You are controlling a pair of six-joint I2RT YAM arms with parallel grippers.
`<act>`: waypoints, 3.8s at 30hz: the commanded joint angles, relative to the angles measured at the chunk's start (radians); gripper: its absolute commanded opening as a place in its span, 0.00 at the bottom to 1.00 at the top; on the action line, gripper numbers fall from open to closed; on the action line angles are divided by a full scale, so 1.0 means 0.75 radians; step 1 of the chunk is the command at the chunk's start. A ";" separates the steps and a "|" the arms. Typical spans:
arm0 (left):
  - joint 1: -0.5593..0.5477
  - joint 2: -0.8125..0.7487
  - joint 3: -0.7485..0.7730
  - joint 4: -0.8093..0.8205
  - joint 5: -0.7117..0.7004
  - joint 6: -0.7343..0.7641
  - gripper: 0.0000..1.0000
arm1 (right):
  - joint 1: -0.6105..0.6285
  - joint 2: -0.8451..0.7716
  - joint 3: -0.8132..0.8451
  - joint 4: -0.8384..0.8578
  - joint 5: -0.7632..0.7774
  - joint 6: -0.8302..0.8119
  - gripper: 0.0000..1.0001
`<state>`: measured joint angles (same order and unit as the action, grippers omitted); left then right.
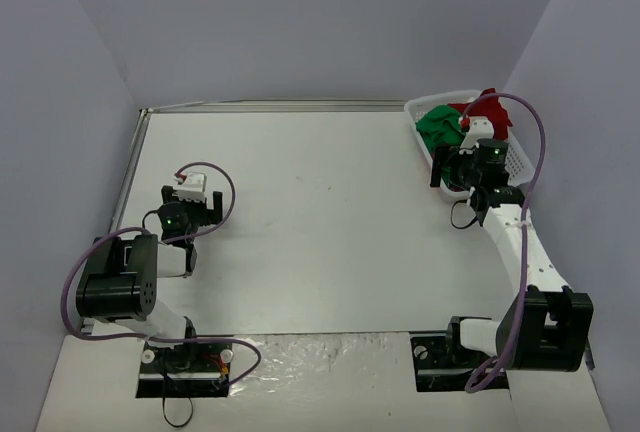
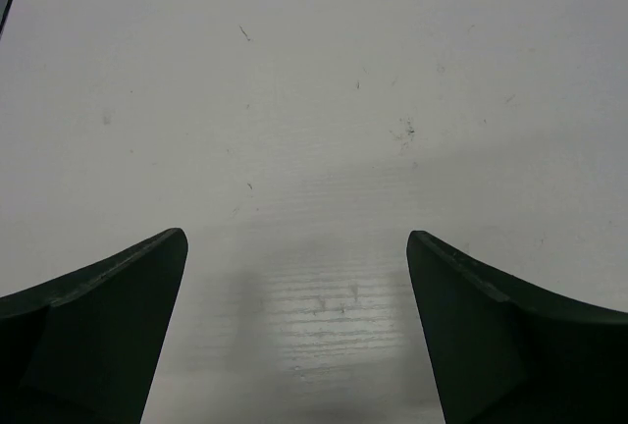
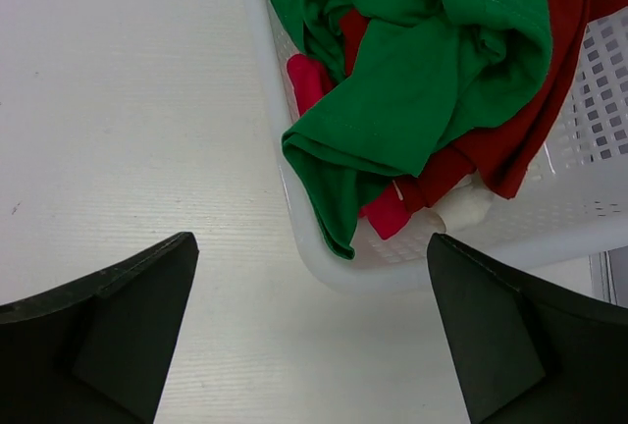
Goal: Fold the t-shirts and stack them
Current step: Grab crumpled tshirt from bin with the right arm
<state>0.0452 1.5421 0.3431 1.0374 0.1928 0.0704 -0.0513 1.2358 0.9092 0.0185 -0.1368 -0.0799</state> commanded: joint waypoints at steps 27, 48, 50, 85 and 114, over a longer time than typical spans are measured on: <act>0.007 -0.512 0.510 -1.090 0.081 0.125 0.94 | -0.044 0.393 0.438 0.008 0.158 -0.202 1.00; 0.011 -0.508 0.506 -1.234 0.111 0.172 0.94 | -0.050 0.907 0.857 0.053 0.272 -0.225 0.89; 0.011 -0.504 0.506 -1.234 0.113 0.168 0.94 | -0.052 0.935 0.894 0.055 0.291 -0.223 0.78; 0.015 -0.551 0.555 -1.338 0.150 0.182 0.94 | 0.162 0.606 1.037 -0.315 0.393 -0.237 0.00; 0.013 -0.491 0.614 -1.351 0.121 0.174 0.94 | 0.508 0.539 1.907 -0.724 -0.496 -0.127 0.00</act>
<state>0.0517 1.1736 0.7574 0.0189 0.3004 0.1982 0.3134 1.6917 2.2730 -0.5625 -0.3637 -0.2024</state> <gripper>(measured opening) 0.943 0.019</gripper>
